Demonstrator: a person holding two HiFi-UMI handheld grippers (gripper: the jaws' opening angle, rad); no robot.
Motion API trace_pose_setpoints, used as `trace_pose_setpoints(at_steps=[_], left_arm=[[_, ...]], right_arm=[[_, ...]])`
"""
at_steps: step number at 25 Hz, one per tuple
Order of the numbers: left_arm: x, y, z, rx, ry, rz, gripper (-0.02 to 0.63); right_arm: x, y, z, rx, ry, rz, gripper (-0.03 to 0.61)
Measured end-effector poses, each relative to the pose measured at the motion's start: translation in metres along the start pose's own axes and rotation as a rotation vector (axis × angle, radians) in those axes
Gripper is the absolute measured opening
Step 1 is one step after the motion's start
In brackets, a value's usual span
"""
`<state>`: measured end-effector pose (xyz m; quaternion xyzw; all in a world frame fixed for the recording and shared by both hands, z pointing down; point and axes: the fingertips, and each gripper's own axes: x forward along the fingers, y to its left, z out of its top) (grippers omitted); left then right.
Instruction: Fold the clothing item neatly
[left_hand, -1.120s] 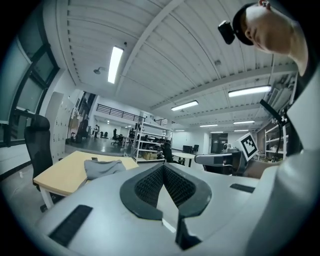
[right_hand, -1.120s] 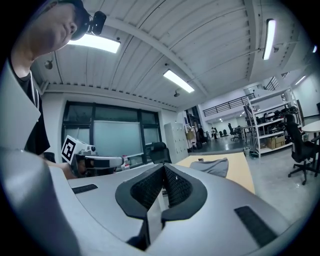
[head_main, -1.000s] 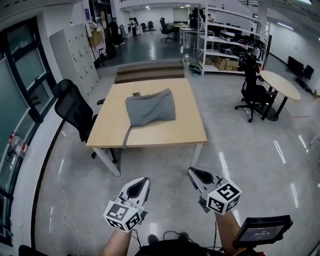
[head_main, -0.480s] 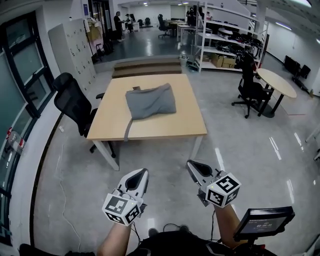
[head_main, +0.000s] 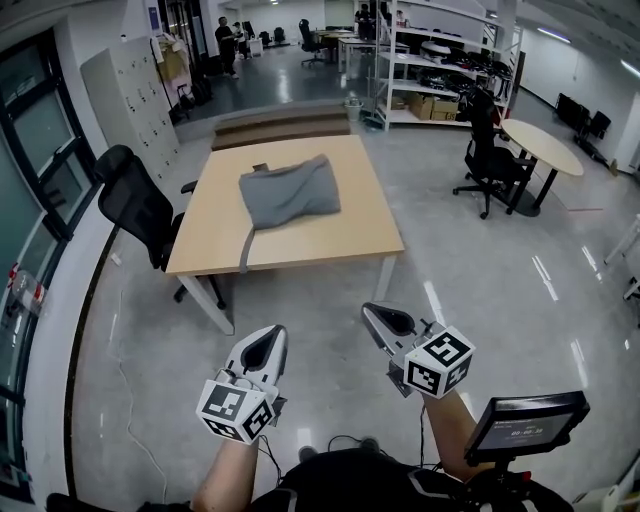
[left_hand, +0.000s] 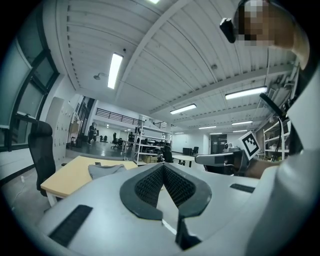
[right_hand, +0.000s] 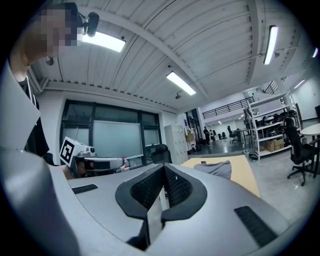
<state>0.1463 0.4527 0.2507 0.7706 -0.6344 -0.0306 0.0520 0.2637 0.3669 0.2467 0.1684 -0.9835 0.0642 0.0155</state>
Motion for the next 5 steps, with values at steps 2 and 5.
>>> trace_pose_setpoints(at_steps=[2, 5], left_arm=[[0.0002, -0.0018, 0.0018, -0.001, -0.005, -0.006, 0.001], [0.0009, -0.0061, 0.0031, -0.003, -0.012, -0.018, 0.002]], right_arm=[[-0.0004, 0.001, 0.0021, -0.003, -0.004, 0.0, 0.008], [-0.0026, 0.002, 0.0034, -0.006, -0.005, -0.003, 0.008]])
